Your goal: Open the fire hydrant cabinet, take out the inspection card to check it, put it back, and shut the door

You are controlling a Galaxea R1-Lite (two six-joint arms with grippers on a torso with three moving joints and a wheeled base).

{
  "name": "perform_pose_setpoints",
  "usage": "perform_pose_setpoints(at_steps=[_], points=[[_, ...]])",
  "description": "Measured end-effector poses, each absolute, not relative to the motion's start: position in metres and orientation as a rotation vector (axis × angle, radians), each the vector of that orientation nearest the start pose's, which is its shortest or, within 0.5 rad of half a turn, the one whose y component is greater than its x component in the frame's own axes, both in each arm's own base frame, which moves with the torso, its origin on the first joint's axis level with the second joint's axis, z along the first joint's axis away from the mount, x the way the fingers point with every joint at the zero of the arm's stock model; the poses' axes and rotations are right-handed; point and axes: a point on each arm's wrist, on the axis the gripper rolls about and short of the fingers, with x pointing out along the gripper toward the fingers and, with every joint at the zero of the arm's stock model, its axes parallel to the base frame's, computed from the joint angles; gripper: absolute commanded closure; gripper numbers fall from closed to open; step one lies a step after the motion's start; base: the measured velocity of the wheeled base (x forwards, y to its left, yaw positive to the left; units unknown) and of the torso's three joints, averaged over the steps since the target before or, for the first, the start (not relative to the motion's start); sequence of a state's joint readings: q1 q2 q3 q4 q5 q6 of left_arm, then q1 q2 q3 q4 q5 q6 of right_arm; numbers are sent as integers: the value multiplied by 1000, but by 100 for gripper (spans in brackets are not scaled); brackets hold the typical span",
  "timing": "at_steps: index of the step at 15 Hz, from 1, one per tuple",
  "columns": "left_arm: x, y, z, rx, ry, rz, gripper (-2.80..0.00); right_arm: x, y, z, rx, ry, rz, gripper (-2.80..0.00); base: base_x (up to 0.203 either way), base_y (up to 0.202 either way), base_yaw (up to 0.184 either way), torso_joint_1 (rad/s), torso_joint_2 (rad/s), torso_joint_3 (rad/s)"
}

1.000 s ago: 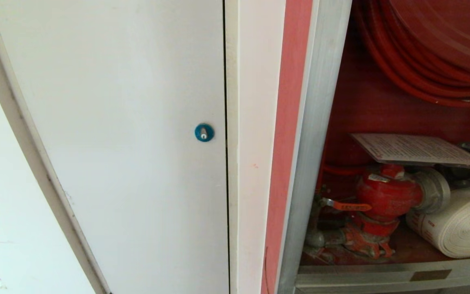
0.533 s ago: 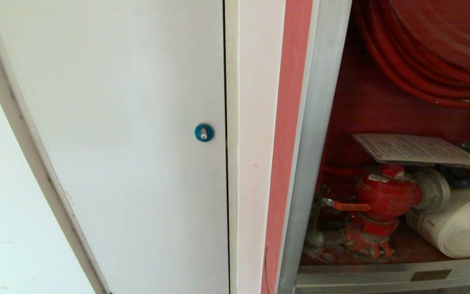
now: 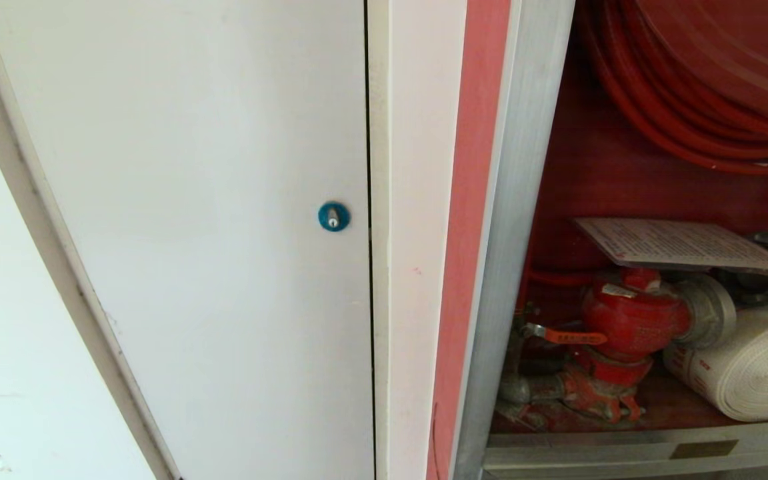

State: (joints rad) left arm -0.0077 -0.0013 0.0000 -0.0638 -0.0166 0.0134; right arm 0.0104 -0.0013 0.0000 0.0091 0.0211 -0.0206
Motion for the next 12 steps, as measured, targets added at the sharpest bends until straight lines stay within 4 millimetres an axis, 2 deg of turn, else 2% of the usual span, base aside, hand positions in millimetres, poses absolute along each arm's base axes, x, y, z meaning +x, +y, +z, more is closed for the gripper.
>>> perform_pose_setpoints(at_steps=[12], points=[[-23, 0, 82, 15, -65, -24, 0, -23, 0, 75, -21, 7, 31, 0, -7, 0, 0, 1, 1, 0]])
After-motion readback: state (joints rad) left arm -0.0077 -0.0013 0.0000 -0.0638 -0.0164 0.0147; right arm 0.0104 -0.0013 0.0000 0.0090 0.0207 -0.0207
